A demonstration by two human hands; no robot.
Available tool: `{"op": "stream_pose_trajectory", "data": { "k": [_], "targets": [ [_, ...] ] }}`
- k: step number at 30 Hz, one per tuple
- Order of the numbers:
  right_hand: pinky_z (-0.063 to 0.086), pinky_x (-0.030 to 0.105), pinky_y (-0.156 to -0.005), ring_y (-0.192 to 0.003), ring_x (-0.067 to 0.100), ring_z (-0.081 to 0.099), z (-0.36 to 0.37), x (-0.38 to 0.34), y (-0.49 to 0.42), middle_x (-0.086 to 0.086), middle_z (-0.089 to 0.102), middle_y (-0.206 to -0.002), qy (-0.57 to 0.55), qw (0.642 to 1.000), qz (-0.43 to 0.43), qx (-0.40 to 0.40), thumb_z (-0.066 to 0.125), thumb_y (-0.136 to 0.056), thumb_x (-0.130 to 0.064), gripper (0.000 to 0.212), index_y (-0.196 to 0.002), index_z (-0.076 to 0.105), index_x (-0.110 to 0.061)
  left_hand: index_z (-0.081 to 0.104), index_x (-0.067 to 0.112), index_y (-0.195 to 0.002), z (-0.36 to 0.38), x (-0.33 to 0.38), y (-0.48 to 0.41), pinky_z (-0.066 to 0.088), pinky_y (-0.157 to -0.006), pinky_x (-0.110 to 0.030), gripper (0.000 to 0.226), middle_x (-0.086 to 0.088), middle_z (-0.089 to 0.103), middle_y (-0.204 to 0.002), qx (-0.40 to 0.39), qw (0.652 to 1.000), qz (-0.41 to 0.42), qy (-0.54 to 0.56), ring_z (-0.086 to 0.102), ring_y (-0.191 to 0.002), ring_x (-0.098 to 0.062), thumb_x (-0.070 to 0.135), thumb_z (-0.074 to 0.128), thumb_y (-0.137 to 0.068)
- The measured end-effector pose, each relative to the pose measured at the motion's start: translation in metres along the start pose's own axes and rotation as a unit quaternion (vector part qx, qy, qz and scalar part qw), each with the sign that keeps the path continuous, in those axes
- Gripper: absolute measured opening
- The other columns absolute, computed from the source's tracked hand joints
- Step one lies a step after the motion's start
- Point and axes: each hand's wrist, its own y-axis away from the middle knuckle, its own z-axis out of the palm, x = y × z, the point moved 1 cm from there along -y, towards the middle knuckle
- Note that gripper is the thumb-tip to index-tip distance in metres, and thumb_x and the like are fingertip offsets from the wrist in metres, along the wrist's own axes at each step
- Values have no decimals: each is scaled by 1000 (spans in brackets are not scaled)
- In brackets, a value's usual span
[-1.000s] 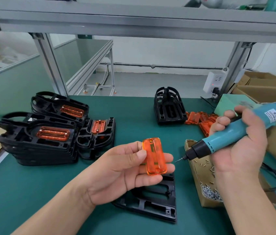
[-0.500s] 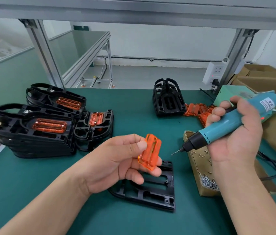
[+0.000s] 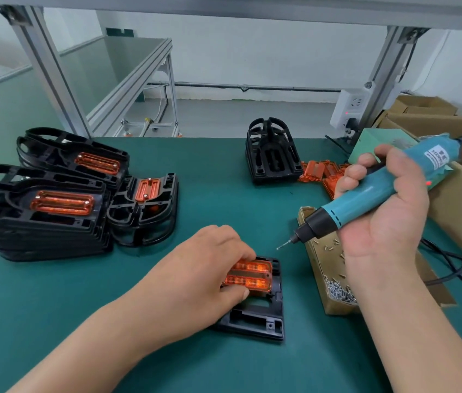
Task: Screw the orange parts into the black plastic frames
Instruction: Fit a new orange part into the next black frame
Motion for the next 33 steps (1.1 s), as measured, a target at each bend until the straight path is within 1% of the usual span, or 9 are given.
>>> {"op": "stream_pose_trajectory", "data": {
  "k": [4,8,11,20,23,26,31,33],
  "targets": [
    [51,25,-66,-70,15,60,0,0,0,4,63,-87,0,1000,3,1,59,-102,-15,4,-104,59,-12,57,42,-121,1,2,0,43,-98,-24,35,24,50,-111,-8,1000,3,-17,46,-111,-3,52,60,-87],
    [51,25,-67,-71,15,60,0,0,1,4,63,-88,-1,1000,5,2,61,-102,-15,6,-106,59,-12,59,42,-119,1,6,0,46,-94,-27,33,23,51,-108,-11,1000,9,-21,47,-107,-4,53,60,-87],
    [51,25,-67,-71,15,60,0,-1,1,4,62,-88,1,1000,6,1,61,-102,-15,6,-107,59,-11,62,42,-119,0,6,1,46,-93,-27,35,22,51,-106,-12,1000,6,-17,46,-107,-4,55,61,-87],
    [51,26,-66,-70,16,60,-1,-1,0,4,62,-89,-3,1000,7,-1,59,-103,-14,3,-104,59,-11,65,39,-128,2,6,0,40,-96,-20,41,22,51,-108,-17,999,8,-30,43,-109,-2,53,68,-89],
    [51,26,-66,-71,16,60,-1,-1,0,5,62,-89,-4,1000,9,-3,61,-102,-14,4,-105,59,-11,65,39,-128,2,5,0,42,-97,-24,42,21,53,-109,-20,999,8,-34,44,-109,-4,53,67,-89],
    [51,26,-66,-71,16,60,-1,-1,1,5,62,-89,-2,1000,7,-6,61,-102,-14,3,-104,60,-11,65,40,-130,3,2,-1,42,-100,-29,44,23,54,-111,-27,999,8,-32,43,-113,-4,57,67,-89],
    [52,26,-65,-70,16,60,0,-1,1,5,62,-88,-2,1000,8,-2,60,-102,-14,4,-104,60,-11,66,45,-123,11,-4,-2,35,-106,-31,41,27,46,-111,-40,999,-10,12,36,-120,-3,63,66,-86],
    [52,26,-65,-70,16,60,0,-1,1,5,62,-88,-4,1000,9,0,61,-102,-15,5,-105,60,-11,66,46,-121,13,-6,-2,34,-107,-31,43,27,44,-112,-42,999,-19,15,35,-122,-4,68,60,-84]
  ]
}}
